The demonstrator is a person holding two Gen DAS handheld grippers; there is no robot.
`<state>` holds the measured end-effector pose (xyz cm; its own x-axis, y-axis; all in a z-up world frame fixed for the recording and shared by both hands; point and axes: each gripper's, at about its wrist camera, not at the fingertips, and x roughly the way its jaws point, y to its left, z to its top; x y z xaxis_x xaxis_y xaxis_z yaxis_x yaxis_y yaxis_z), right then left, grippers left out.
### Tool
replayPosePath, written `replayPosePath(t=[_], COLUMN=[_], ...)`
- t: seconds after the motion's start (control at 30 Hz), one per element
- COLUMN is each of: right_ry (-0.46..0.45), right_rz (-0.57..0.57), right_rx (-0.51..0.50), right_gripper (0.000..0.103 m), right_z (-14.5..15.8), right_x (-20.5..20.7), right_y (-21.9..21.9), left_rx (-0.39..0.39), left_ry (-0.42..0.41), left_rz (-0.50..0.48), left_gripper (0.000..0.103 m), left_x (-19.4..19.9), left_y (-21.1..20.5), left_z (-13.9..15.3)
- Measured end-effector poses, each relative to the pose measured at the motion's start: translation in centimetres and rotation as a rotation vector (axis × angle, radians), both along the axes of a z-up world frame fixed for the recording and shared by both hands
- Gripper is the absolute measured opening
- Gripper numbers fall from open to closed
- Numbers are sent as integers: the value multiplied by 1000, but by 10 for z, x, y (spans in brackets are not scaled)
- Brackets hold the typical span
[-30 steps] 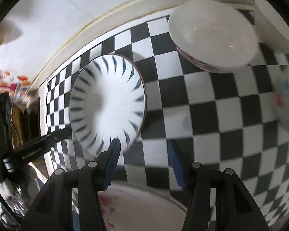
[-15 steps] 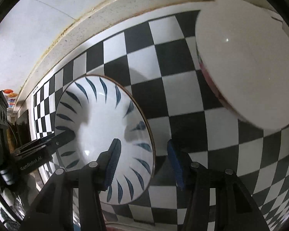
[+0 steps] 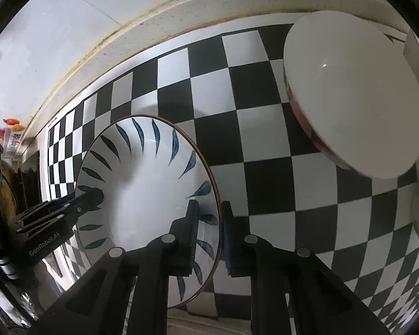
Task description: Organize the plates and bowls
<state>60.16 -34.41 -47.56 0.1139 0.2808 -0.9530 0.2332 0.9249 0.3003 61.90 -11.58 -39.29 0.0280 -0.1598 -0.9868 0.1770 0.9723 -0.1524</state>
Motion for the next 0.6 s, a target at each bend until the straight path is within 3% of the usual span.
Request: replayPosePath(t=[0.4, 0.6], right_ry=[-81, -129], right_rz=[25, 30], right_rx=[-2, 10], right_gripper=[17, 17], right_z=[48, 80], right_x=[-33, -65], right_y=[-4, -12], left_rx=[-23, -46], left_ry=[-74, -107], left_rz=[-22, -35], left_gripper=[27, 27], left_x=[-14, -40], left_y=[15, 18], left_z=[54, 90])
